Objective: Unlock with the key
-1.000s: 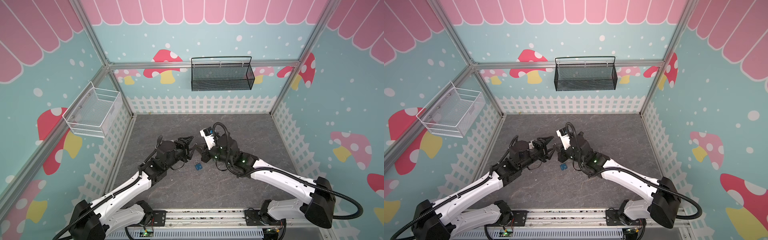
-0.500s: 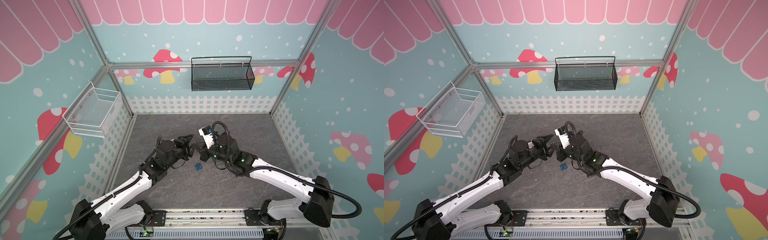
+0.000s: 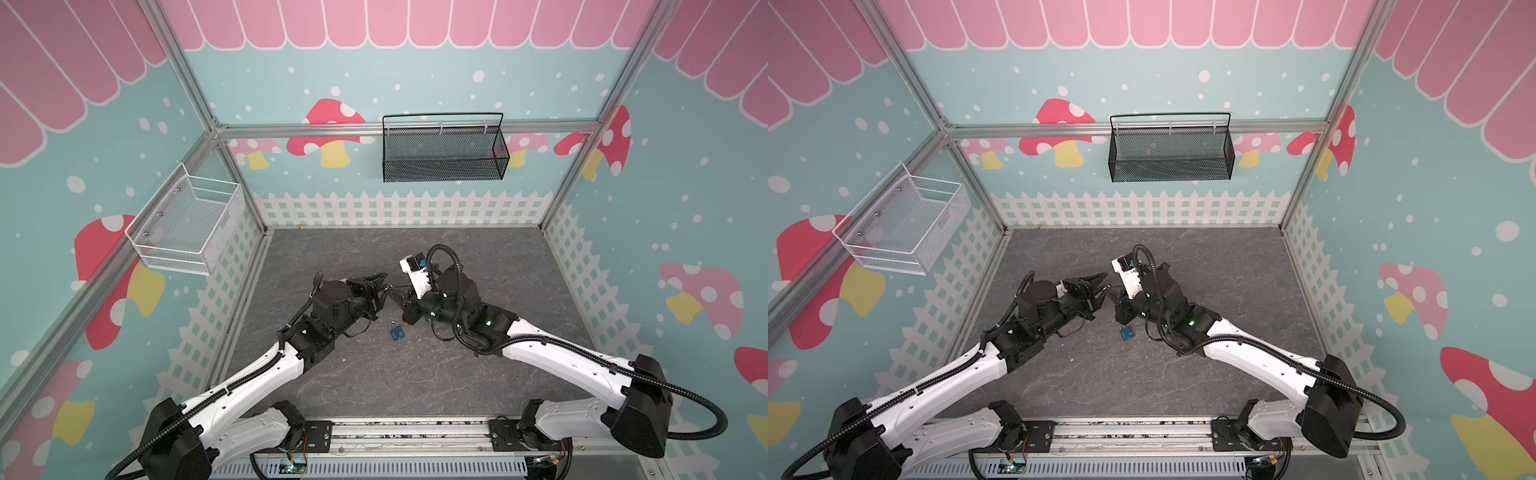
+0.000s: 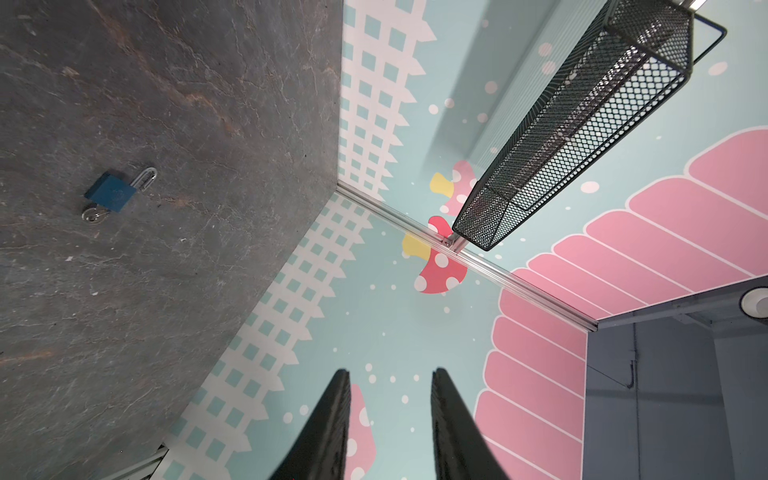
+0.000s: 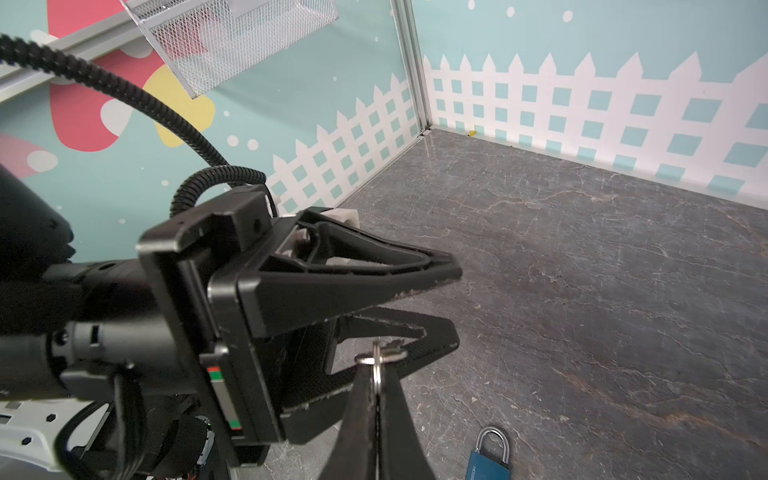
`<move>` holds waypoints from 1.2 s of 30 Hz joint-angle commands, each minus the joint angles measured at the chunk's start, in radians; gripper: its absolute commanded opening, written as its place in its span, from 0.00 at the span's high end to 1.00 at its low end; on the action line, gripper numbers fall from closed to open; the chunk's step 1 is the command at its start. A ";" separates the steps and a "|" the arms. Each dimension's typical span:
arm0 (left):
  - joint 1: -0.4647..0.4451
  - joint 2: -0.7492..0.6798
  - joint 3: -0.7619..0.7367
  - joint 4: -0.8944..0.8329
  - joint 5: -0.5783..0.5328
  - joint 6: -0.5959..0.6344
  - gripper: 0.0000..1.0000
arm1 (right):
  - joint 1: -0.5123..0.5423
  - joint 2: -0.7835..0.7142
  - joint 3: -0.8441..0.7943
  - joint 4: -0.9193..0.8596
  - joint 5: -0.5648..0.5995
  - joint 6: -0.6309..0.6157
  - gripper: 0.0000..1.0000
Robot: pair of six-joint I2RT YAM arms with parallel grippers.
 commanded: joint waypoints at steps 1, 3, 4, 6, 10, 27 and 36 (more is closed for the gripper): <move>-0.004 -0.014 -0.010 -0.024 -0.024 -0.031 0.72 | -0.007 -0.030 -0.020 0.012 0.001 -0.013 1.00; -0.004 -0.015 -0.004 -0.025 -0.023 -0.029 0.77 | -0.007 -0.031 -0.023 0.013 0.002 -0.013 1.00; -0.004 -0.015 -0.001 -0.030 -0.026 -0.025 0.80 | -0.007 -0.030 -0.023 0.012 -0.002 -0.013 1.00; -0.004 -0.017 0.004 -0.039 -0.026 -0.021 0.86 | -0.007 -0.025 -0.023 0.012 -0.014 -0.013 1.00; -0.004 -0.018 0.002 -0.037 -0.029 -0.024 0.92 | -0.007 -0.025 -0.024 0.012 -0.019 -0.013 1.00; -0.002 -0.022 0.050 -0.008 -0.083 0.156 1.00 | -0.019 -0.060 -0.009 -0.058 -0.016 -0.022 0.67; 0.051 0.011 0.123 0.062 -0.007 0.544 1.00 | -0.136 -0.163 -0.031 -0.135 -0.282 0.077 0.49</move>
